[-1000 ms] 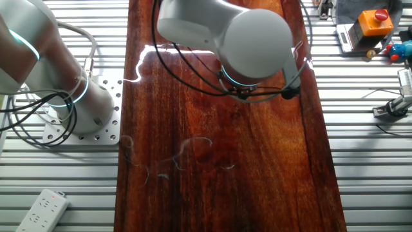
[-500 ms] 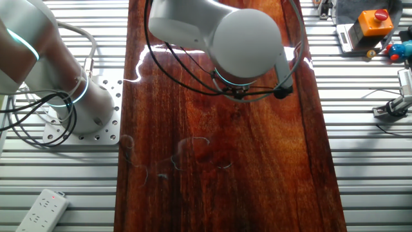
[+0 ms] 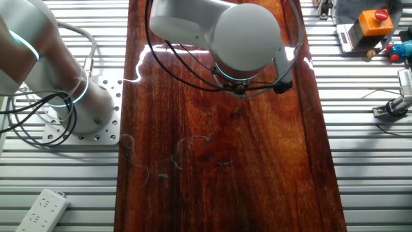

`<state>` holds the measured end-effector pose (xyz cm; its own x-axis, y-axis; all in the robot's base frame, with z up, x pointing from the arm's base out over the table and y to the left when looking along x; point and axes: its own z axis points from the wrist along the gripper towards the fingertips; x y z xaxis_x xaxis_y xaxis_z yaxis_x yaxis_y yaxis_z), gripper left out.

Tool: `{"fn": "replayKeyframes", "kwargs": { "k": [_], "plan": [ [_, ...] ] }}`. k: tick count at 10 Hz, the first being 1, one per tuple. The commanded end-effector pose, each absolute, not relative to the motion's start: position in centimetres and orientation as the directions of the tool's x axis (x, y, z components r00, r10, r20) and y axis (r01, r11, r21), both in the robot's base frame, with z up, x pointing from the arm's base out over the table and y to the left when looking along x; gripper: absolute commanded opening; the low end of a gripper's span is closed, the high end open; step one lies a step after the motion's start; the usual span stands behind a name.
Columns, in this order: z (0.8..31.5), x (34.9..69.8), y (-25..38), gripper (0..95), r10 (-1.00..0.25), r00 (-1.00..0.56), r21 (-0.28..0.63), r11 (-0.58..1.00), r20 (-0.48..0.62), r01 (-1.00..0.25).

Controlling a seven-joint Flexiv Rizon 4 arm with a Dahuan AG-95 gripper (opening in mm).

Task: Play Jenga

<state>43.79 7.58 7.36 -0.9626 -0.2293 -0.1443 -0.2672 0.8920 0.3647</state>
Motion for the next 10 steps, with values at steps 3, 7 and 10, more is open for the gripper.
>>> {"fn": "replayKeyframes", "kwargs": {
  "k": [3, 7, 10],
  "plan": [
    [7.40, 43.79, 7.61, 76.0, -0.236, -0.961, 0.363, 0.891, -0.146, -0.274],
    [7.36, 43.74, 7.59, 76.0, -0.271, -0.952, 0.344, 0.888, -0.142, -0.304],
    [7.30, 43.66, 7.55, 76.0, -0.293, -0.947, 0.315, 0.893, -0.134, -0.321]
  ]
}}
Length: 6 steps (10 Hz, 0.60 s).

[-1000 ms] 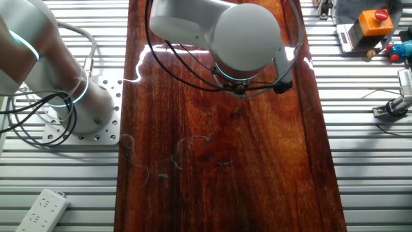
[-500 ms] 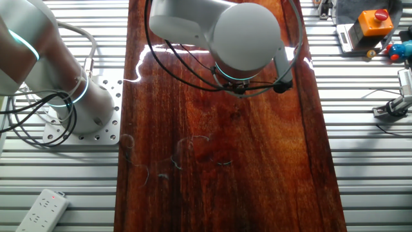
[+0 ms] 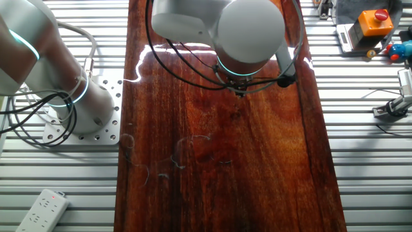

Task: Play Jenga

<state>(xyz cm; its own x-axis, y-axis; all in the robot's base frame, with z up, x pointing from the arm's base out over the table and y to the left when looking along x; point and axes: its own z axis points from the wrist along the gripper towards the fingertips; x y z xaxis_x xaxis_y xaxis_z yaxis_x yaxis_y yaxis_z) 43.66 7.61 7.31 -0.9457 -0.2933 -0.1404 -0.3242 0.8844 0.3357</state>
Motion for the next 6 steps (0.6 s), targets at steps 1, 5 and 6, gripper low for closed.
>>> {"fn": "replayKeyframes", "kwargs": {
  "k": [1, 5, 6],
  "plan": [
    [7.30, 43.66, 7.55, 76.0, -0.306, -0.943, 0.303, 0.893, -0.133, -0.332],
    [7.30, 43.66, 7.55, 76.0, -0.314, -0.943, 0.293, 0.896, -0.109, -0.332],
    [7.30, 43.66, 7.55, 76.0, -0.331, -0.938, 0.292, 0.892, -0.103, -0.346]
  ]
}}
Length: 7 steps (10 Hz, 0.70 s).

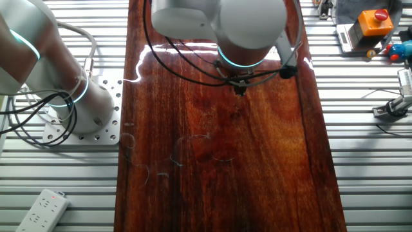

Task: Play Jenga

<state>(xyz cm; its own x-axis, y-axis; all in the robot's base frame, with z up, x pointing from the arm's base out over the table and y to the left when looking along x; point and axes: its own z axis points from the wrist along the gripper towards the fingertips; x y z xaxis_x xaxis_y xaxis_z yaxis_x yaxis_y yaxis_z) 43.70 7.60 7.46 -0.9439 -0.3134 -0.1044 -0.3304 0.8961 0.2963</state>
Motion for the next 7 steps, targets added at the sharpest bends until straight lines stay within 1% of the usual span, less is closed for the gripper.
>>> {"fn": "replayKeyframes", "kwargs": {
  "k": [1, 3, 7],
  "plan": [
    [7.30, 43.66, 7.55, 76.0, -0.344, -0.934, 0.287, 0.889, -0.097, -0.357],
    [7.30, 43.66, 7.55, 76.0, -0.383, -0.920, 0.268, 0.880, -0.089, -0.392],
    [7.30, 43.66, 7.55, 76.0, -0.393, -0.915, 0.271, 0.874, -0.094, -0.403]
  ]
}}
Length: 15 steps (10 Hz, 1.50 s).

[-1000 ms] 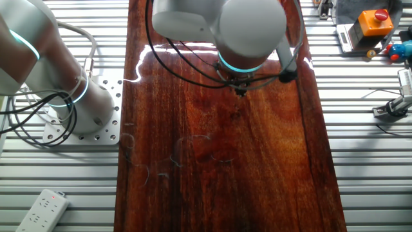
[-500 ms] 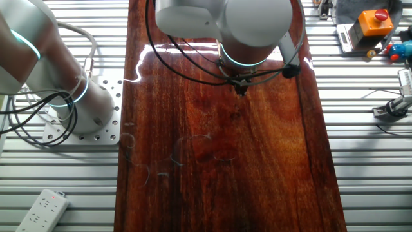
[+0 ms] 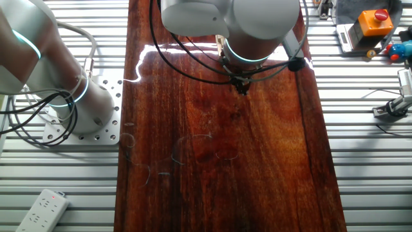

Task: Play Jenga

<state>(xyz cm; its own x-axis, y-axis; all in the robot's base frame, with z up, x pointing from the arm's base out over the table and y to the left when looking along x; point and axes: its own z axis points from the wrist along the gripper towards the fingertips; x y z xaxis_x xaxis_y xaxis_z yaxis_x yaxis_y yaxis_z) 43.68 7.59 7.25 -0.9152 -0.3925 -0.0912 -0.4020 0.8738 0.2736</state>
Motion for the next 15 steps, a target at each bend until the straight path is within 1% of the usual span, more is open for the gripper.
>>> {"fn": "replayKeyframes", "kwargs": {
  "k": [1, 10, 15],
  "plan": [
    [7.30, 43.66, 7.55, 76.0, -0.397, -0.913, 0.271, 0.872, -0.097, -0.408],
    [7.30, 43.66, 7.55, 76.0, -0.396, -0.911, 0.277, 0.868, -0.115, -0.413],
    [7.30, 43.66, 7.55, 76.0, -0.378, -0.916, 0.294, 0.868, -0.132, -0.401]
  ]
}}
